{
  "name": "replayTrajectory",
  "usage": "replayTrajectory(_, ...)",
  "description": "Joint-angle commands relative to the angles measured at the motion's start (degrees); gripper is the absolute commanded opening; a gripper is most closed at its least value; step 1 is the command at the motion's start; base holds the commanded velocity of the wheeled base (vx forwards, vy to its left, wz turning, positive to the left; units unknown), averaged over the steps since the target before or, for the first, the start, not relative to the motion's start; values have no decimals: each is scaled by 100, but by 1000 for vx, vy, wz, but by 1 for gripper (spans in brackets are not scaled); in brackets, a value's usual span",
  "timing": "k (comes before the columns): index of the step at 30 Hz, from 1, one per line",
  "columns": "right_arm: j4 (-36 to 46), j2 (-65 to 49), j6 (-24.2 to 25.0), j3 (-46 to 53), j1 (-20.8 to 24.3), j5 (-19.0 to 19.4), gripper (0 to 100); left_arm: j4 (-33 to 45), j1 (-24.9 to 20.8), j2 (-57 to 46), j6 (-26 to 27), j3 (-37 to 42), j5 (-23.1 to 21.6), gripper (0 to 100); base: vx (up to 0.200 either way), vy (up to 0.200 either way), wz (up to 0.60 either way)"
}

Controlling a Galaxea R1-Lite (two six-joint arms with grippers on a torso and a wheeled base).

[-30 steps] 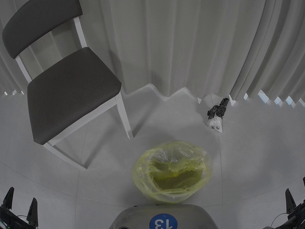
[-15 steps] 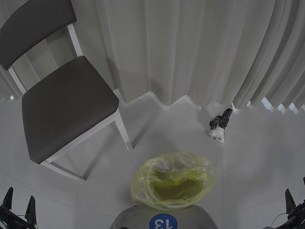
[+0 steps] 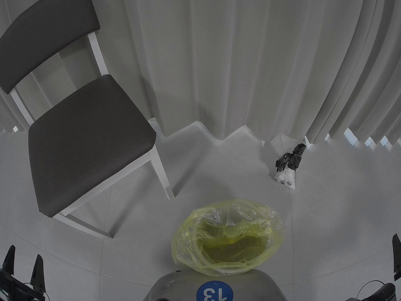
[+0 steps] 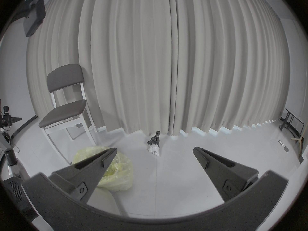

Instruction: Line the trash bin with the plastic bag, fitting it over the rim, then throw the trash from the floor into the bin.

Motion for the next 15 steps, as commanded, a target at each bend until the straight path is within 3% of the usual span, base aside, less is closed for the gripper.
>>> replayTrajectory(1, 54, 1698, 107, -942, 26, 186, 100, -13, 1, -84, 40, 13, 36, 100, 0, 0, 0)
replayTrajectory(6, -360, 3113, 151, -1417, 35, 221, 100, 5, 1, -84, 136, 13, -25, 100, 0, 0, 0)
replayTrajectory(15, -2539, 6163, 151, -2190, -26, 362, 100, 75, 1, -84, 347, -22, -368, 100, 0, 0, 0)
